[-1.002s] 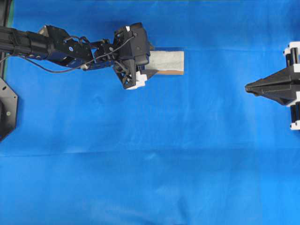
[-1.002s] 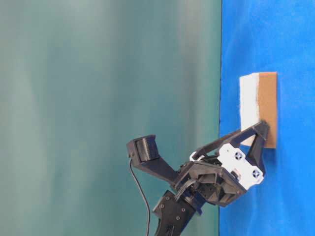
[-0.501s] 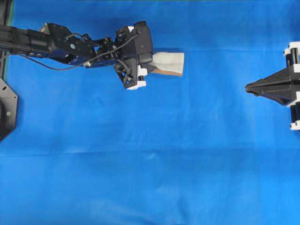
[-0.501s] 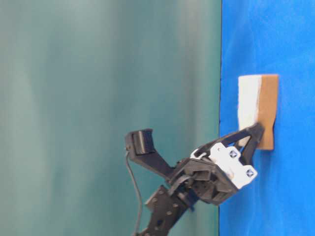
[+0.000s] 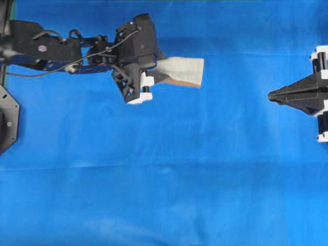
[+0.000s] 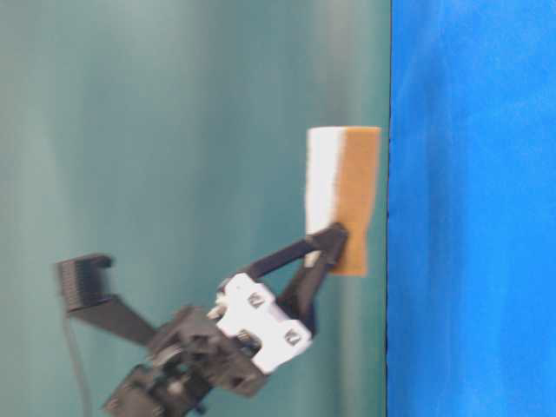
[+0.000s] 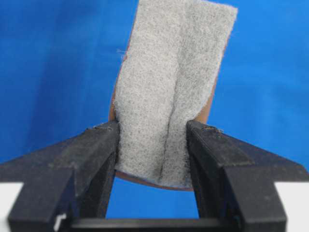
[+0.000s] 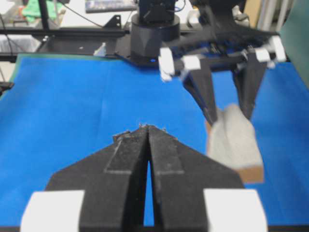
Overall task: Hand over the sponge with the left arm and wipe it with the right arm.
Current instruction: 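Lift the sponge with the left gripper and hold it toward center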
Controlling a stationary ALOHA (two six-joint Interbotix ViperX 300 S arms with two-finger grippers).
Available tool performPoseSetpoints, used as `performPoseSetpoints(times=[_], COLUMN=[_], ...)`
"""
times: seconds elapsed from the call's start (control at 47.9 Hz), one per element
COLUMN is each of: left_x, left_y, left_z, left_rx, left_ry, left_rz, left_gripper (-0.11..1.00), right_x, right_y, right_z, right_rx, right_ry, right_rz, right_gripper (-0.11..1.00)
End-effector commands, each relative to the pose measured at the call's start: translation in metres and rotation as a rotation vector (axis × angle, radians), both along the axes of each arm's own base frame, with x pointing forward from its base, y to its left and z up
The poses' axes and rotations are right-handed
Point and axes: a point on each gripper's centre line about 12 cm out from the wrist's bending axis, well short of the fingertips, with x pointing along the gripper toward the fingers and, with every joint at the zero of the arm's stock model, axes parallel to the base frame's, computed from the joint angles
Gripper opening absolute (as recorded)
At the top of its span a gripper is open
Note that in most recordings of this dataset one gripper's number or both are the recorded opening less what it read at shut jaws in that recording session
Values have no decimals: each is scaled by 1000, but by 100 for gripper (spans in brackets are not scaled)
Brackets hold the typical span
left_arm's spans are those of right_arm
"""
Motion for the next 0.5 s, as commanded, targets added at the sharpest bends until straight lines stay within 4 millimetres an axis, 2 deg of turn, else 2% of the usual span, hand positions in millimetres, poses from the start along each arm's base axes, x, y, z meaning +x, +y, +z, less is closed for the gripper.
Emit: performPoseSetpoints(times=[0.0,0.188,0.48], left_x=[0,2,2], left_y=[-16,-45,-47], left_z=[21,25,25], left_rx=[-13,-84,-99], left_ry=[-54,-71,-71], left_rz=[-27,-56,-51], left_gripper=[40,39,39], right_x=[2,3,13], right_y=[-3,-6,-7], right_z=[9,8,3], right_rx=[-2,-2,8], right_ry=[-25,-20,20], right_rz=[-14,-28,-31], right_gripper=[0,0,0])
